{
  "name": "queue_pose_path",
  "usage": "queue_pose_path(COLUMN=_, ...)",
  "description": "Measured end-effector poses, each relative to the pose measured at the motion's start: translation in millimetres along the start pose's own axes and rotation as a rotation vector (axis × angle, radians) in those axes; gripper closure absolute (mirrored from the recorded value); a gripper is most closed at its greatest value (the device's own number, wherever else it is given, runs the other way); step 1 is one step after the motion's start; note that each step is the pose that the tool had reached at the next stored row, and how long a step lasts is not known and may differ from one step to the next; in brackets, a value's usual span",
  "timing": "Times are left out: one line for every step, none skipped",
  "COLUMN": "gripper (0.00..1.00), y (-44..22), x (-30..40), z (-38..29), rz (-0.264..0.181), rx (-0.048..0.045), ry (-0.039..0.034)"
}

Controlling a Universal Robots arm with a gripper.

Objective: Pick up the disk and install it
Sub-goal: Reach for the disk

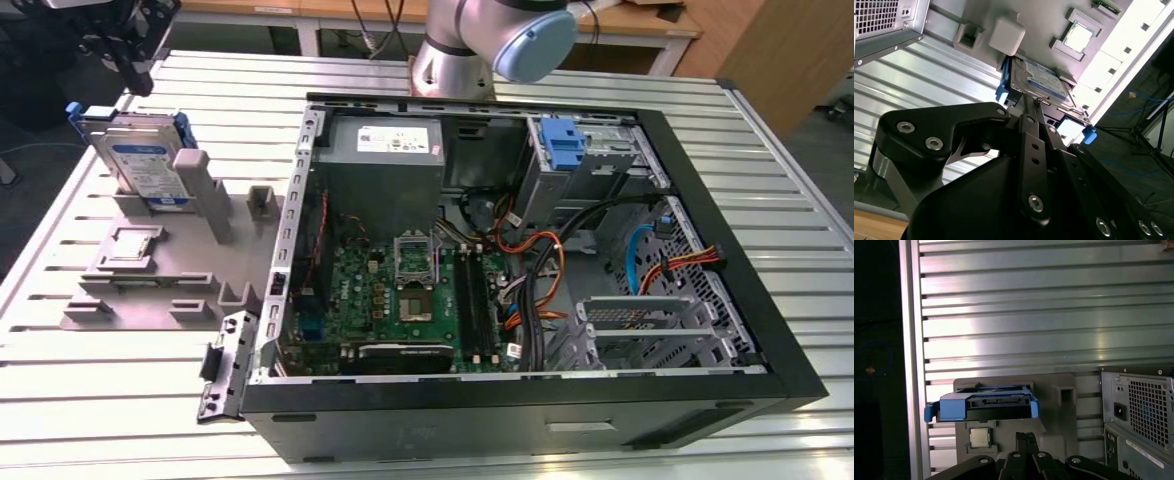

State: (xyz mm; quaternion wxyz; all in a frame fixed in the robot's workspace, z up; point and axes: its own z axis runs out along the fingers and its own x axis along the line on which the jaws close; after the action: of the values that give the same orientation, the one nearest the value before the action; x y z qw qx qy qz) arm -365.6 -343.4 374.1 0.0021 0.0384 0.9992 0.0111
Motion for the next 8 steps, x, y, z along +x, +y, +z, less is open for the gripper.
queue_pose_path(gripper=0.9, y=0.0, x=1.2, z=0.2, rz=0.0, rx=0.0, ry=0.0)
queue_pose_path(gripper=0.9, y=0.1, x=2.6, z=0.5, rz=0.0, rx=0.0, ry=-0.0001)
queue_pose_path(gripper=0.9, y=0.2, x=4.1, z=0.7, rz=0.0, rx=-0.0001, ry=0.0)
queue_pose_path(gripper=0.9, y=0.3, x=6.2, z=0.9, rz=0.0, rx=-0.0001, ry=-0.0001)
queue_pose_path(gripper=0.9, y=0.4, x=8.6, z=1.1, rz=0.0, rx=-0.0001, ry=-0.0001)
queue_pose_path(gripper=0.9, y=0.4, x=10.7, z=1.2, rz=0.0, rx=-0.0001, ry=0.0)
queue_pose_path(gripper=0.9, y=0.5, x=12.6, z=1.3, rz=0.0, rx=0.0, ry=0.0)
queue_pose_path(gripper=0.9, y=0.5, x=14.7, z=1.5, rz=0.0, rx=0.0, ry=0.0)
